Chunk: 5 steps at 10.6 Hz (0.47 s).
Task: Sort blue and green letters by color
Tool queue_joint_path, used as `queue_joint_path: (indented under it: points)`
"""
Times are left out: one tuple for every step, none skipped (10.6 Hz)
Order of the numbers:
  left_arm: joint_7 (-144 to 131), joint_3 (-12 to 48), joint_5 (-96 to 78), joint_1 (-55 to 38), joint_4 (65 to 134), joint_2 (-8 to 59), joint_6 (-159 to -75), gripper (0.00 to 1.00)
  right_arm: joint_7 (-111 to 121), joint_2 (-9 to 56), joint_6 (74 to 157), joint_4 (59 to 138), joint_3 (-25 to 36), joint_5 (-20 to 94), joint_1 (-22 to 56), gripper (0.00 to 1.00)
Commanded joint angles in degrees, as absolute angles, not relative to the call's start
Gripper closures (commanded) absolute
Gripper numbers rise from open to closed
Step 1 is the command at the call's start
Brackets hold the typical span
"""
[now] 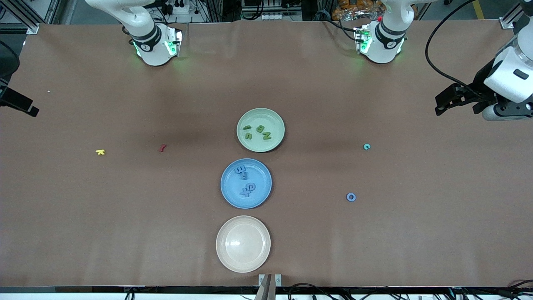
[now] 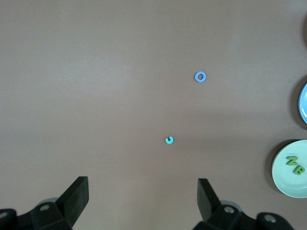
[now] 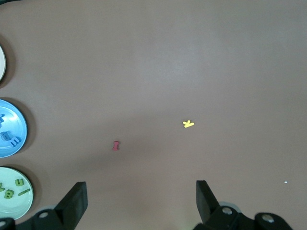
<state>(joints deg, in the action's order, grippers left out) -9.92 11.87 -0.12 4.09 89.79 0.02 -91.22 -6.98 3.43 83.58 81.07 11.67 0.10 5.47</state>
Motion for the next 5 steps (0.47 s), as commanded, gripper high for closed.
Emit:
queue_joint_path:
  points:
    - [-8.5,11.9,-1.4,4.5,89.8,-0.6,-91.3,0.0,-6.4,1.9,85.9,83.0,12.0,-0.3,6.1,0.0]
    - [-8.5,11.9,-1.1,4.6,89.7,-0.5,-91.3,0.0,-6.4,1.9,86.4,83.0,12.0,-0.3,6.1,0.0]
    - [-8.5,11.9,-1.1,4.6,89.6,-0.5,-91.3,0.0,-6.4,2.1,86.6,83.0,12.0,-0.4,6.1,0.0]
    - [-8.5,11.9,-1.0,4.6,89.6,-0.5,-91.2,0.0,-6.4,2.2,87.2,83.0,12.0,-0.4,6.1,0.0]
    - [-8.5,11.9,-1.0,4.5,89.6,-0.4,-91.2,0.0,-6.4,2.2,88.2,83.4,12.0,-0.7,6.1,0.0]
